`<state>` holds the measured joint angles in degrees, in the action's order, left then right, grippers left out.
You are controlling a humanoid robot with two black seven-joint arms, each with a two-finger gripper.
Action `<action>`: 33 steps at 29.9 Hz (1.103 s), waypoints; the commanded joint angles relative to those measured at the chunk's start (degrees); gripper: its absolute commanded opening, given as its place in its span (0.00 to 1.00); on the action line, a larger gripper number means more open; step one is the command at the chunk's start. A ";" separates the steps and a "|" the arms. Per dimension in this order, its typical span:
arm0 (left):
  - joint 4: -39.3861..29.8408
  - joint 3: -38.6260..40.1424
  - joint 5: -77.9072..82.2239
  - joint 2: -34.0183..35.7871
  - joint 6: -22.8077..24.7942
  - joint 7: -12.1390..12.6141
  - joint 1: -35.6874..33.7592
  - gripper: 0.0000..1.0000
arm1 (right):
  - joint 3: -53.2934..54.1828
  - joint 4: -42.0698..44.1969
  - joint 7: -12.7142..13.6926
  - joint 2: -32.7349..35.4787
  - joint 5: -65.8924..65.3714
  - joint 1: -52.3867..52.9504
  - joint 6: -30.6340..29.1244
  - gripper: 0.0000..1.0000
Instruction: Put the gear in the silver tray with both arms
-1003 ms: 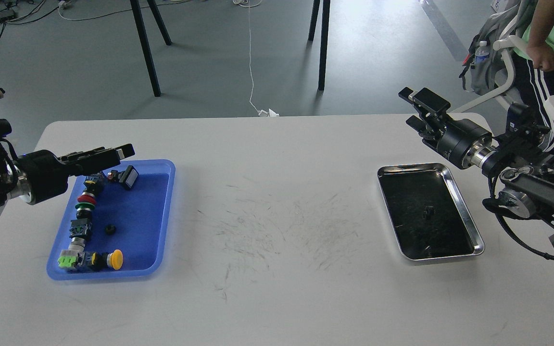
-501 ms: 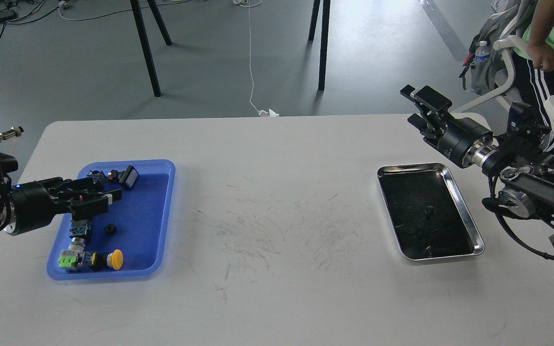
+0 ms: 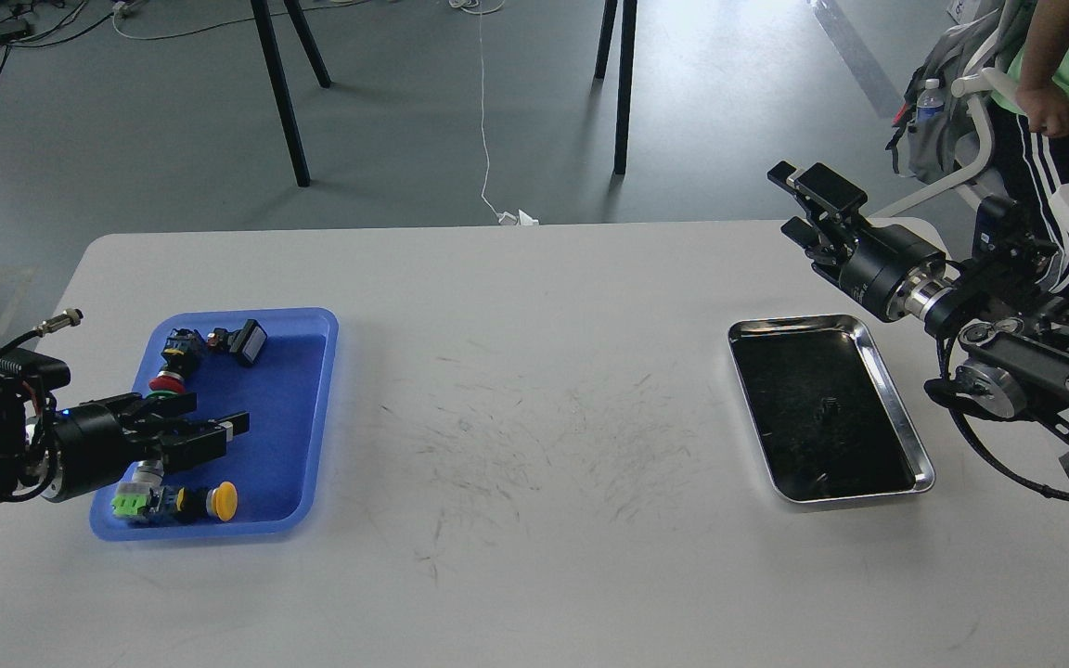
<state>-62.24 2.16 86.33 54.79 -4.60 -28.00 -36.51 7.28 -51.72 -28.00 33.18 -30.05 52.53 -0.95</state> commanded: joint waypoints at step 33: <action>5.12 0.12 2.35 -3.91 -2.96 0.00 2.85 0.82 | 4.06 0.13 0.00 -0.22 4.56 -2.08 2.36 0.93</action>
<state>-56.90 2.17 88.39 50.65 -7.58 -27.96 -33.57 11.33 -51.80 -28.00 32.99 -25.40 50.54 1.47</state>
